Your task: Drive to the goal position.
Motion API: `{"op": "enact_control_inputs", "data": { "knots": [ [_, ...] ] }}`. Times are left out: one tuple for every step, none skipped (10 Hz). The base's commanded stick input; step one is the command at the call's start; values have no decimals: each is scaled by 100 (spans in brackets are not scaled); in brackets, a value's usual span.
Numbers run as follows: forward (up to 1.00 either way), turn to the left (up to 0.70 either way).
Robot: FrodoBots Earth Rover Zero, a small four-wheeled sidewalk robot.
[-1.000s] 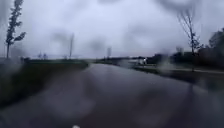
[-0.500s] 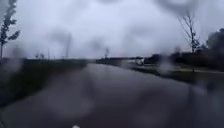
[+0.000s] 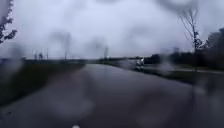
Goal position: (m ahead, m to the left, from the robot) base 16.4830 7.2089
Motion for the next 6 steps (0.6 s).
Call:
{"op": "enact_control_inputs", "data": {
  "knots": [
    [70,0],
    [70,0],
    [70,0],
    [70,32],
    [70,3],
    [70,0]
  ]
}}
